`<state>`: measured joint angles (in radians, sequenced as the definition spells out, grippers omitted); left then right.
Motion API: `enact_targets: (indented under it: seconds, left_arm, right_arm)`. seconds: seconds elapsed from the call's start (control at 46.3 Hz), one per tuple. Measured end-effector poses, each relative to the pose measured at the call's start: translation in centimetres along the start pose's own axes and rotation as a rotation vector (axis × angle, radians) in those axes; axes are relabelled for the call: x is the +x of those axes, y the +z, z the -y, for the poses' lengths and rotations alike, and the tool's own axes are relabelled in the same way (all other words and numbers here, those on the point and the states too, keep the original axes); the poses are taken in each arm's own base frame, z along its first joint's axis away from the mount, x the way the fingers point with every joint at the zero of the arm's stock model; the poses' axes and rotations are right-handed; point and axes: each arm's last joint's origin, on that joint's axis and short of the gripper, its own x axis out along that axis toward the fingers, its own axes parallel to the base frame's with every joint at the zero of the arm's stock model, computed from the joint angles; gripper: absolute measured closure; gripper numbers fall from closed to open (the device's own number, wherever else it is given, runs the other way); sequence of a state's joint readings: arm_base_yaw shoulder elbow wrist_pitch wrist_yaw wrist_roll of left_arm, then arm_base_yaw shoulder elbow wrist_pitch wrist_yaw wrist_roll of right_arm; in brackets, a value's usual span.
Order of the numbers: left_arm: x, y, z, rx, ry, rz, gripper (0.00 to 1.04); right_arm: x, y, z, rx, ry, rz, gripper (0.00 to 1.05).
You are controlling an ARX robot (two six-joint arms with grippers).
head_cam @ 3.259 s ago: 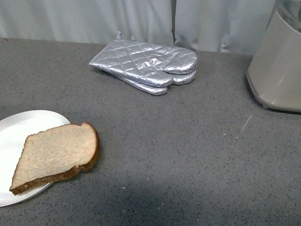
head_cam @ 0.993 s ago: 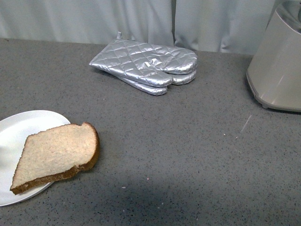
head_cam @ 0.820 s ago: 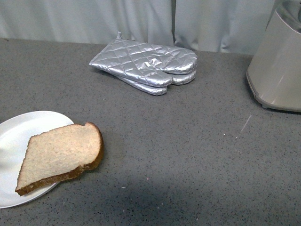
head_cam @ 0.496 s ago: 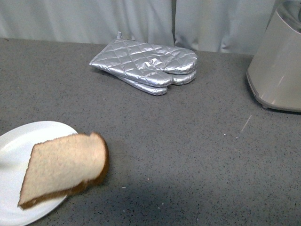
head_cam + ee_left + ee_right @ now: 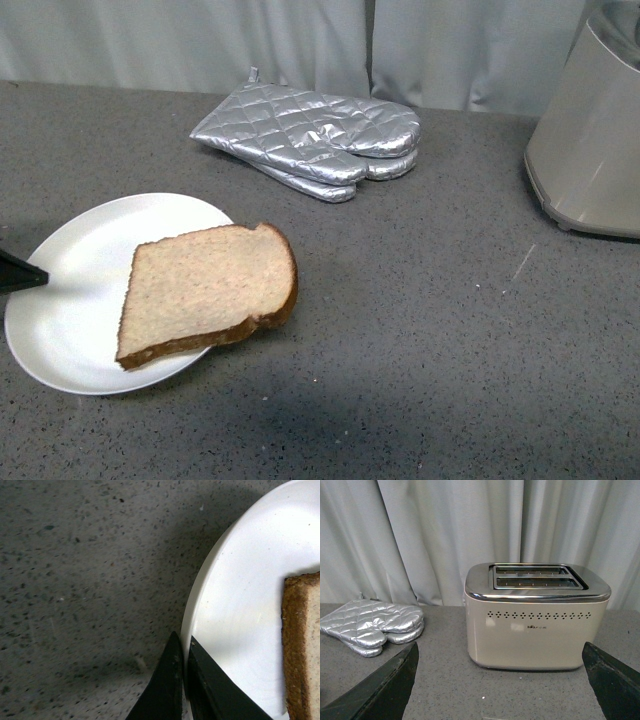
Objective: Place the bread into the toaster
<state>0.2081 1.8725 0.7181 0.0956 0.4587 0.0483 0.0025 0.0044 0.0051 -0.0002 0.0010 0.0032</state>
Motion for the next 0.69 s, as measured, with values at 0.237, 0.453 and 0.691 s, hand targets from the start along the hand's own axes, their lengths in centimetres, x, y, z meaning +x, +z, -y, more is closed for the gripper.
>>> enact_targets:
  seconds: [0.237,0.453,0.691]
  left_arm:
    - [1.8,0.6,4.2,-0.036,-0.009,0.029,1.01]
    - [4.3,-0.1,9.2,-0.066,-0.067,0.023,1.01]
    - [8.1,-2.5,14.8,-0.053,-0.103,-0.07,1.01]
  right_arm:
    - [0.0,0.0,0.0,0.0,0.0,0.0,0.09]
    - [0.0,0.0,0.0,0.0,0.0,0.0,0.09]
    - [0.0,0.0,0.0,0.0,0.0,0.0,0.09]
